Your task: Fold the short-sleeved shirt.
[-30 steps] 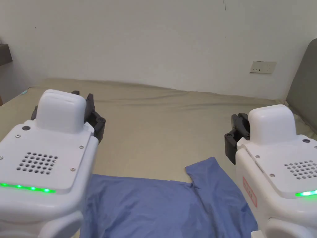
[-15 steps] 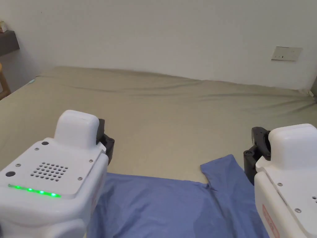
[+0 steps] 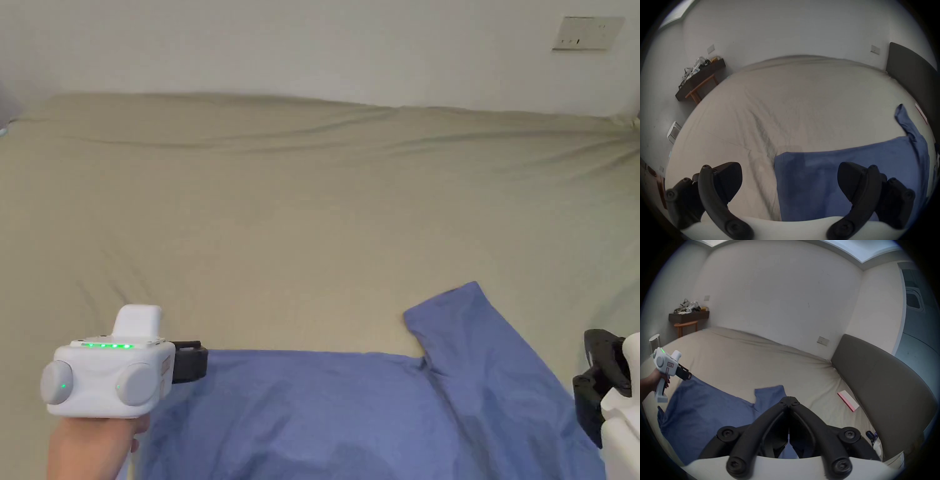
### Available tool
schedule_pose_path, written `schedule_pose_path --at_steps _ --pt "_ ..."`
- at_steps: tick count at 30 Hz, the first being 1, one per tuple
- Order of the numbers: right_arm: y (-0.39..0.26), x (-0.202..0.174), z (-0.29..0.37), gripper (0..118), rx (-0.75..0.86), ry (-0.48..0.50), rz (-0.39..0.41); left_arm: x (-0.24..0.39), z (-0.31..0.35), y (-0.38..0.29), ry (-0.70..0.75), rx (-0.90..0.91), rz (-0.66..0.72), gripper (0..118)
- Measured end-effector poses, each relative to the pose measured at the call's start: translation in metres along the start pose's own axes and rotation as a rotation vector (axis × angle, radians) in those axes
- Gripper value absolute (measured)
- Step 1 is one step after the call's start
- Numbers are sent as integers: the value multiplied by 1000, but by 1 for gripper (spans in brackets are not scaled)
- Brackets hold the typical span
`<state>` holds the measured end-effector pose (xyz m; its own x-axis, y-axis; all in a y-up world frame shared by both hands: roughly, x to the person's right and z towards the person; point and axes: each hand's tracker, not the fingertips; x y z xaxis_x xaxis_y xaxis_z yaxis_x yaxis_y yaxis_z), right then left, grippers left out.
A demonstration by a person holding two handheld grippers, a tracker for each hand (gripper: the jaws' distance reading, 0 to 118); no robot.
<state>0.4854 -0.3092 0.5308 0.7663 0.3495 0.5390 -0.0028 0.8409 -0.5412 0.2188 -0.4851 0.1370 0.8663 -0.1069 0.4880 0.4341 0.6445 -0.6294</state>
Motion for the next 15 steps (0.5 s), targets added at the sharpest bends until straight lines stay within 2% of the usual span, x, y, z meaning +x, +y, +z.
schedule_pose_path --at_steps 2,3,4,5,6,7,9,10,11,12,15 --pt "-7 7 -9 2 -31 -13 -1 -2 -20 0 -2 -32 32 111" --pt "-10 11 -13 2 -42 -14 -2 -1 -25 -3 -8 -60 40 98" --pt "-13 14 -15 2 -53 -18 -1 0 -32 -6 -16 -81 38 76" --pt "-15 17 -18 2 -62 -20 1 3 -37 -11 -28 -113 19 62" --pt "-16 20 -21 2 -71 -19 0 6 -34 -17 -99 -80 26 57" --pt "-17 23 -24 2 -80 -15 -8 8 -23 -16 -15 -15 -8 43" --pt "-18 29 -29 2 -100 -6 -36 12 -23 -13 -98 -37 -67 0" --pt "-18 33 -33 2 -108 -7 -49 16 -23 -12 -103 -46 -82 0" --pt "-18 35 -36 2 -110 -8 -57 22 -16 -12 -33 -30 -120 0" --pt "-19 38 -39 2 -114 -10 -66 23 -12 -11 -51 -15 -147 0" --pt "-17 47 -45 2 -123 -13 -79 16 18 -4 -71 55 -76 0"
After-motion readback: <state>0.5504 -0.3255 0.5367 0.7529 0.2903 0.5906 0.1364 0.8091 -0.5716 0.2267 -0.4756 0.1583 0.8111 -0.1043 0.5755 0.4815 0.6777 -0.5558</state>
